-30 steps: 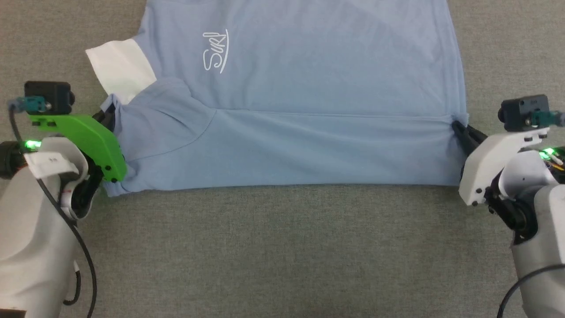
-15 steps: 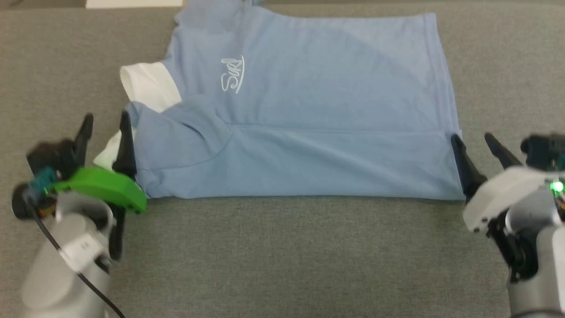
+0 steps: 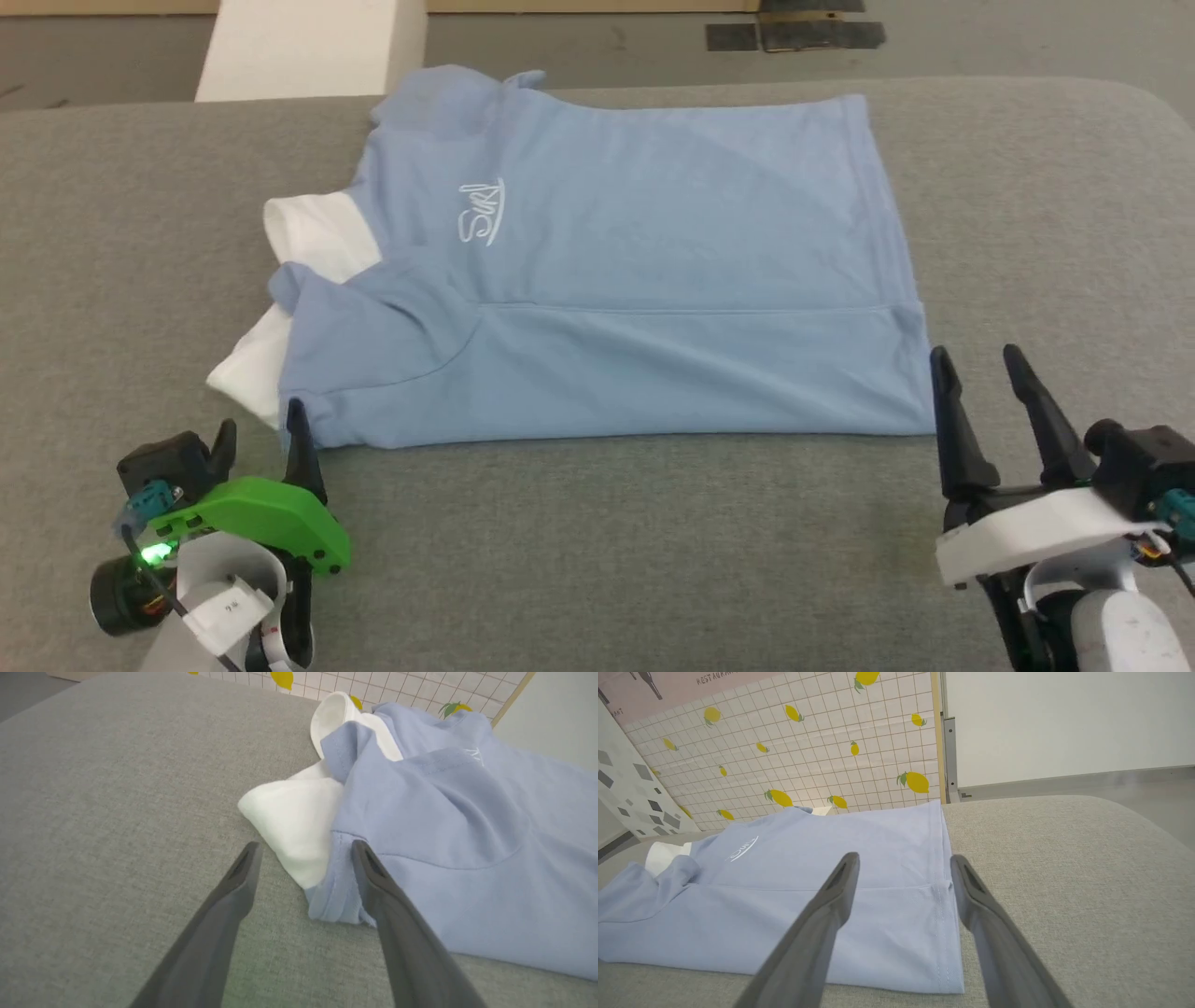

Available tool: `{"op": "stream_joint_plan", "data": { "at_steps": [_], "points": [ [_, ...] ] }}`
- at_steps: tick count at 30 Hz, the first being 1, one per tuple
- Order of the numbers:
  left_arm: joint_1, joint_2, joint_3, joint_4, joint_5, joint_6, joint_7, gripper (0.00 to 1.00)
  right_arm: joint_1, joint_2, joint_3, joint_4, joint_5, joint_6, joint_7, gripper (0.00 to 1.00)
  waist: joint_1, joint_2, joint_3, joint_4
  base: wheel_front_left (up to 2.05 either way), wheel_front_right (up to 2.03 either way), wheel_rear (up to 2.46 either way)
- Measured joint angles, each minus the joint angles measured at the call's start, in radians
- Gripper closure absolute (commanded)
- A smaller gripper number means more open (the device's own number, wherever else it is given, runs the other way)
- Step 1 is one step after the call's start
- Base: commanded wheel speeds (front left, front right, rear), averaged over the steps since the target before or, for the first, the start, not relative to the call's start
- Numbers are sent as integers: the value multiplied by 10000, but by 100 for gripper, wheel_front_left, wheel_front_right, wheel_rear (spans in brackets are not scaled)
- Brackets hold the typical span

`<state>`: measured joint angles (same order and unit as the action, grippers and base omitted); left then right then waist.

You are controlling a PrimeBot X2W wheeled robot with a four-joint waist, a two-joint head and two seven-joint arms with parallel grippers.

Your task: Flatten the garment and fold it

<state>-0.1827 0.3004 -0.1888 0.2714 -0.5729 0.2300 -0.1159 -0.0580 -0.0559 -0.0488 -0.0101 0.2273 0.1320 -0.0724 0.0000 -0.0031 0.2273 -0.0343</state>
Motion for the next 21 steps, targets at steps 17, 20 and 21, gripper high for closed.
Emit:
{"op": "stream_joint_plan", "data": {
  "at_steps": [17,20,21],
  "points": [
    [-299,451,249,-119,-1283,472,3264,100,-1,33,291,295,-84,0,-113,0,0,0,244,-721,0,0,0],
    [-300,437,128,-245,-1283,405,3269,100,-155,35,98,462,-75,0,71,0,0,0,268,-668,0,0,0],
    [-301,437,104,-272,-1283,368,3260,100,-248,33,27,568,-59,0,234,0,0,0,277,-643,0,0,0]
  ]
}}
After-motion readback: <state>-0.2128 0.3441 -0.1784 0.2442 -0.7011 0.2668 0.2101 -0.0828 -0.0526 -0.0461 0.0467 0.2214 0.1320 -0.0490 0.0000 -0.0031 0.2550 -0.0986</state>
